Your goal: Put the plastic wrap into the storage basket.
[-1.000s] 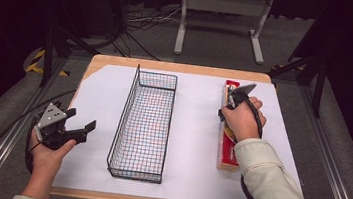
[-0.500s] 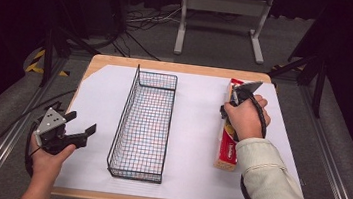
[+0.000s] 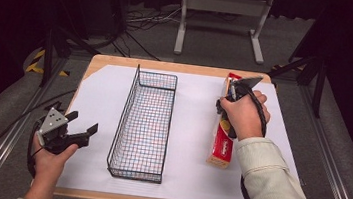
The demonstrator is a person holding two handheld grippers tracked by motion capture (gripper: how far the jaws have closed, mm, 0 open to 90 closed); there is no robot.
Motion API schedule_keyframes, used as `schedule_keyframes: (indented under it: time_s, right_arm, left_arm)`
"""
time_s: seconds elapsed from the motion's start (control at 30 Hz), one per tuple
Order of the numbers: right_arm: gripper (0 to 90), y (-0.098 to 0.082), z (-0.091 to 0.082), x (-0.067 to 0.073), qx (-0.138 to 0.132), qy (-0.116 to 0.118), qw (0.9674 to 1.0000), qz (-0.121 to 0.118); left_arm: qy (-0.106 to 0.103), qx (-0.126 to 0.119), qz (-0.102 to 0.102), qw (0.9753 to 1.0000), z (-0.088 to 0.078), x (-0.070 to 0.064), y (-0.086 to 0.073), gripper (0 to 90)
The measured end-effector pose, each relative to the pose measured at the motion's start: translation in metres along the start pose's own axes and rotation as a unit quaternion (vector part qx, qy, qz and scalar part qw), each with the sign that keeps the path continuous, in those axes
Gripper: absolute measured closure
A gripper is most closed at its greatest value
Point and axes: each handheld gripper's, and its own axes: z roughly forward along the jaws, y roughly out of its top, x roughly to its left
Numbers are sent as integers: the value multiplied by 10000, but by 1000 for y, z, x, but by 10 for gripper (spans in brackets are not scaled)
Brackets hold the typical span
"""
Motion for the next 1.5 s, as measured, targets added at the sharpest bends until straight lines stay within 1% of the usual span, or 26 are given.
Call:
schedule_keyframes:
  time_s: [0.2, 0.27, 0.33, 0.4, 0.43, 0.57, 0.63, 0.83, 0.87, 1.0, 1.13, 1.17, 1.2, 1.27, 1.3, 1.5]
  right_arm:
    - [404, -2, -8, 12, -83, 65, 9999, -101]
    - [404, -3, -9, 14, -86, 92, 9998, -119]
    - [404, -5, -13, 21, -132, 68, 9997, -202]
    - [404, -6, -15, 25, -151, 68, 9996, -243]
    - [404, -6, -15, 25, -151, 68, 9996, -243]
    - [404, -9, -20, 35, -191, 117, 9993, -300]
    - [404, -10, -23, 40, -187, 145, 9991, -349]
    - [404, -14, -28, 57, -154, 210, 9989, -383]
    - [404, -14, -29, 59, -142, 218, 9988, -406]
    - [404, -17, -34, 71, -148, 280, 9984, -478]
    - [404, -20, -42, 89, -224, 287, 9978, -559]
    - [404, -20, -42, 89, -224, 287, 9978, -559]
    - [404, -21, -46, 98, -220, 336, 9974, -593]
    - [404, -22, -48, 106, -217, 361, 9971, -637]
    - [404, -22, -48, 106, -217, 361, 9971, -637]
    - [404, -25, -51, 126, -202, 391, 9960, -779]
  left_arm:
    - [16, -10, 13, 10000, 0, 0, 0, 180]
    - [24, -14, 4, 10000, 0, 0, -1, 180]
    - [23, -10, -4, 10000, 1, 0, -1, 180]
    - [23, -6, -8, 10000, 1, 0, -1, 180]
    - [22, -6, -8, 10000, 1, 1, -1, 180]
    - [34, -3, -10, 10000, 1, 1, -2, 181]
    - [40, -4, -8, 10000, 1, 1, -2, 181]
    - [28, -3, -2, 10000, 2, 0, -2, 181]
    - [18, -18, -27, 10000, 1, 0, -1, 182]
    - [19, -34, -80, 10000, 2, 0, -1, 186]
    - [0, -69, -153, 9999, 1, 2, -1, 189]
    - [0, -69, -153, 9999, 1, 2, -1, 189]
    - [-26, -61, -144, 9999, 2, 1, -1, 189]
    - [-34, -63, -144, 9999, 2, 1, -1, 189]
    - [-40, -57, -131, 9999, 3, 1, 0, 189]
    - [-23, -69, -159, 9998, 4, 2, 0, 189]
